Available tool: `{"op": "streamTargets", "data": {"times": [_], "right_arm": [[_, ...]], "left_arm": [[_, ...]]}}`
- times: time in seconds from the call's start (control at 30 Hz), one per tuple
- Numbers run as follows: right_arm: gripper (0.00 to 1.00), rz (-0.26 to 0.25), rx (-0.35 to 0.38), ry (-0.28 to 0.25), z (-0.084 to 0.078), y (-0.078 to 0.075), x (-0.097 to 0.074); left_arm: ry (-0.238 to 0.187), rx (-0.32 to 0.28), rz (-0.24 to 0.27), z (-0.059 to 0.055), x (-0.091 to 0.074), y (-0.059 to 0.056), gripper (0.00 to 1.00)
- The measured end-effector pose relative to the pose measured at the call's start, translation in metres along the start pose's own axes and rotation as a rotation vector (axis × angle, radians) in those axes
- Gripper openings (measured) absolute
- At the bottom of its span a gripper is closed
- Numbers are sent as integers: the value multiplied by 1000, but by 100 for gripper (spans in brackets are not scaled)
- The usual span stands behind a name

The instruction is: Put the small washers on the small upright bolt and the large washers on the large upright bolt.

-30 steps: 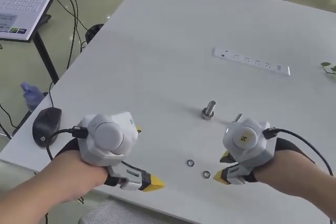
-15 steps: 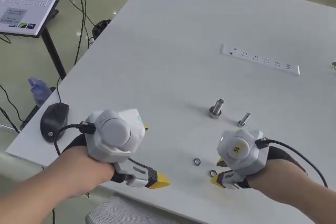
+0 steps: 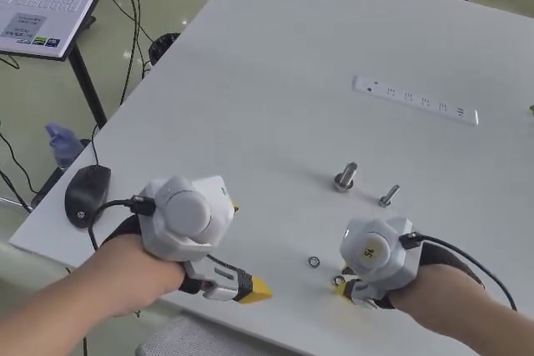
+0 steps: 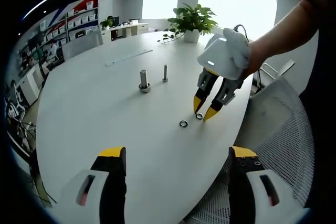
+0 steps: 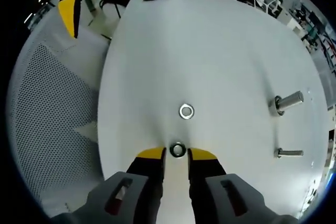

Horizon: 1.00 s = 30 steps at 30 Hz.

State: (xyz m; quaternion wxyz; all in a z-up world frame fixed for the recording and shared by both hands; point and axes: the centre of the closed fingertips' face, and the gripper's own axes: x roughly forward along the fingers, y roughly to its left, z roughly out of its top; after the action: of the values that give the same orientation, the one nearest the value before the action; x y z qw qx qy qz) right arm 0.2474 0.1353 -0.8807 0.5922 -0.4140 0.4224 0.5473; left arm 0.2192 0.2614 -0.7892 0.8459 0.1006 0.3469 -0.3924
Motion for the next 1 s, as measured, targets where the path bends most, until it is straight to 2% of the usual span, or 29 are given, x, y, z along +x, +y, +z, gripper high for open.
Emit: {"op": "streamTargets", "data": {"times": [0.27, 0.57, 0.77, 1.0], "right_arm": [[15, 4, -4, 11, 1, -2, 1], [15, 23, -95, 31, 0, -1, 1], [14, 29, -116, 35, -1, -1, 1], [12, 28, -79, 17, 0, -2, 0]], "left_arm": [[1, -8, 6, -2, -3, 2, 78], [0, -12, 3, -3, -2, 2, 77], [-4, -14, 0, -1, 0, 1, 76], [-2, -20, -2, -3, 1, -1, 75]]}}
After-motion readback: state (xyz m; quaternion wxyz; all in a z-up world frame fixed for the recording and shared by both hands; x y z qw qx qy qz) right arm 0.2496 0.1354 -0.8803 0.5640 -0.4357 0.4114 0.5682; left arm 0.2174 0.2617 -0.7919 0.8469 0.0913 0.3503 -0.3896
